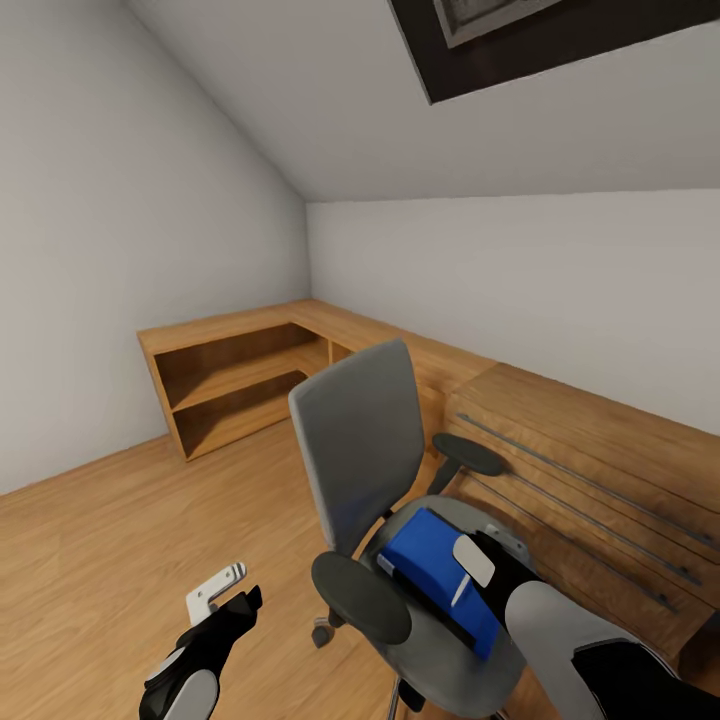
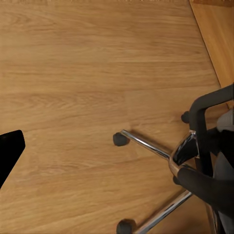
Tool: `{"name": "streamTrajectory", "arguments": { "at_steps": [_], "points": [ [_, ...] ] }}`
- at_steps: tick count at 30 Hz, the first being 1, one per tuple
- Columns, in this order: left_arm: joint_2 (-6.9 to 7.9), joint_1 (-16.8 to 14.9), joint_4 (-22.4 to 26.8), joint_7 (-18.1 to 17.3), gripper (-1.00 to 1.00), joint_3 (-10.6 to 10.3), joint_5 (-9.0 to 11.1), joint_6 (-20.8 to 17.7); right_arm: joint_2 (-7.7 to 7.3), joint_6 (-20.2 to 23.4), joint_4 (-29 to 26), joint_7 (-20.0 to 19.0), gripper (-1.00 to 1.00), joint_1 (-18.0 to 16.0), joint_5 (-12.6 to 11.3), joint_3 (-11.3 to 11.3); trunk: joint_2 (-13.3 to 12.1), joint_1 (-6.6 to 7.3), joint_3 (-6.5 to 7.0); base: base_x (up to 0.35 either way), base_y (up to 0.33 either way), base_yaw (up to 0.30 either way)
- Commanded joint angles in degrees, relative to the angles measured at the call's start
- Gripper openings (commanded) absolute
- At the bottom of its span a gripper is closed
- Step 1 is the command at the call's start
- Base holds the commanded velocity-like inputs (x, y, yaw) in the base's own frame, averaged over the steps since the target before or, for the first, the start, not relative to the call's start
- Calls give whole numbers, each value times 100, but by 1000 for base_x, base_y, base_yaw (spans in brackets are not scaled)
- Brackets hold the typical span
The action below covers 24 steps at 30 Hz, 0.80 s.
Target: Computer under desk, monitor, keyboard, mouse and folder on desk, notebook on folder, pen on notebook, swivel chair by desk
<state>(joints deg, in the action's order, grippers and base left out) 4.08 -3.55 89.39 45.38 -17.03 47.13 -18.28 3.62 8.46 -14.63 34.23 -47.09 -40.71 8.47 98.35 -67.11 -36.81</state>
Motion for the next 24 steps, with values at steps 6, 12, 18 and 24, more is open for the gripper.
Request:
{"name": "streamTrajectory", "arguments": {
  "at_steps": [6, 12, 18, 24],
  "points": [
    [5, -5, 8, 41, 100, -11, 25, -17, -12, 51, -25, 44, -100, -2, -16, 35, -239, 133, 102, 0, 0, 0],
    [5, -5, 8, 40, 100, -11, 25, -18, -25, 63, -374, 105, -100, -2, -29, 17, -480, 265, 210, -124, 0, 0],
    [5, -3, 8, 41, 100, -11, 18, -18, -54, 447, -1027, 419, -100, 23, -29, 7, -720, 396, 318, -308, 0, 0],
    [12, -4, 8, 34, 100, -5, 16, -18, -62, 540, -1192, 462, -100, 31, -32, 5, -961, 528, 425, -336, 0, 0]
  ]
}}
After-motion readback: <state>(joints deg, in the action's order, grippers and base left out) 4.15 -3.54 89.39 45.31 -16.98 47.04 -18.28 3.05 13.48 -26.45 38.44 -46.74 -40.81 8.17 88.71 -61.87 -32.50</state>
